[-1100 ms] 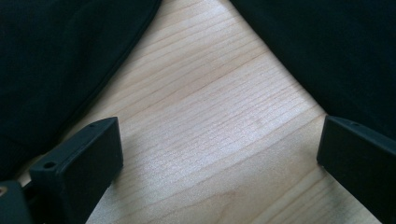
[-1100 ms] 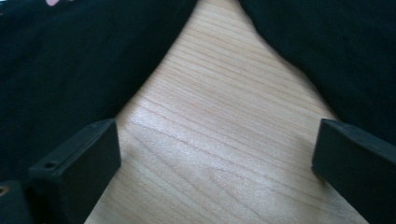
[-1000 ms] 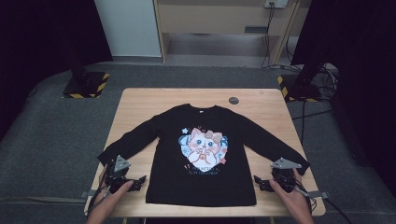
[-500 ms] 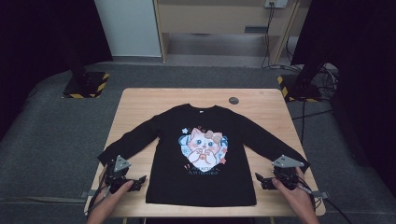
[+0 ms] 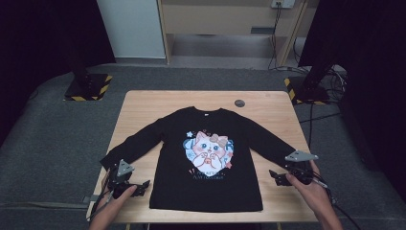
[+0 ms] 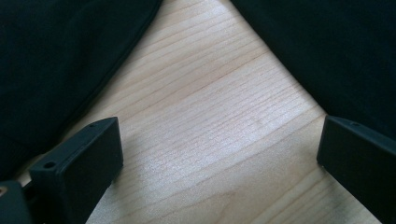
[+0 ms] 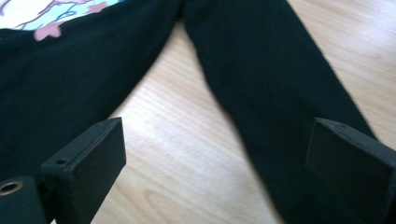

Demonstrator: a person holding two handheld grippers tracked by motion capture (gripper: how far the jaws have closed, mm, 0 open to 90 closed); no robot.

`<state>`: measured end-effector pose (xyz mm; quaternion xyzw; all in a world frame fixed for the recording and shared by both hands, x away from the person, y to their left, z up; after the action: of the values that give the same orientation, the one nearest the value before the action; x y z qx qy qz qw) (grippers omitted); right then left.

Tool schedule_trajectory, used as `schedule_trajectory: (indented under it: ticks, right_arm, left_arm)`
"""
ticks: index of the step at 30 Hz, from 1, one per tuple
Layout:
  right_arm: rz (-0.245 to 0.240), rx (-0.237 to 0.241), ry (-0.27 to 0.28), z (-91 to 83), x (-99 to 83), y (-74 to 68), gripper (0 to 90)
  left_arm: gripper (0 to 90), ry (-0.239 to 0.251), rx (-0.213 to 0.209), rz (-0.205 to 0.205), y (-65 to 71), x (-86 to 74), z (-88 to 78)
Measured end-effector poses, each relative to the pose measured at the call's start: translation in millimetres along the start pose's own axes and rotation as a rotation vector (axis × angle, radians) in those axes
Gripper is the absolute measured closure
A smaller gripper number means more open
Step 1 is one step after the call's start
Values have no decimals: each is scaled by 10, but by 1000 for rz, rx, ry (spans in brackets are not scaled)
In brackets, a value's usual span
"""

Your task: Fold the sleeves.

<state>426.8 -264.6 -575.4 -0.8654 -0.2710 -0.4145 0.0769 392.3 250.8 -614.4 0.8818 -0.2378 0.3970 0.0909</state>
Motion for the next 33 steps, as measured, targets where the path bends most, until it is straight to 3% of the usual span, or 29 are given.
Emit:
schedule_trajectory:
  ticks: [4,9,21,25,29,33]
  right_arm:
    - [9,-13,-16,3,42,128,57]
    - [68,-42,-33,7,86,308,78]
    - [136,-121,-65,29,197,697,160]
    - [135,-135,-77,39,195,777,209]
    - [168,-148,-91,50,161,871,255]
    - [177,-145,-97,48,119,897,259]
  left_arm:
    - [0,0,0,0,0,0,0]
    - [0,0,-3,2,0,3,3]
    - [0,0,-3,1,0,3,3]
    - [0,0,-3,2,0,3,3]
    - [0,0,-3,2,0,3,3]
    - [0,0,-2,1,0,3,3]
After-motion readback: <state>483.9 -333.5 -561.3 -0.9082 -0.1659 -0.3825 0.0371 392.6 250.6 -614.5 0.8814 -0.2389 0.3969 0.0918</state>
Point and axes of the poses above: each handheld gripper's, and its own axes: z roughly forward along the jaws, x roughly out of its top, y roughly to its right, the point moved 10 cm from there along z, roughly forward along the jaws, and after that the axes turned 2 degrees about y, right-handed, at the moved point
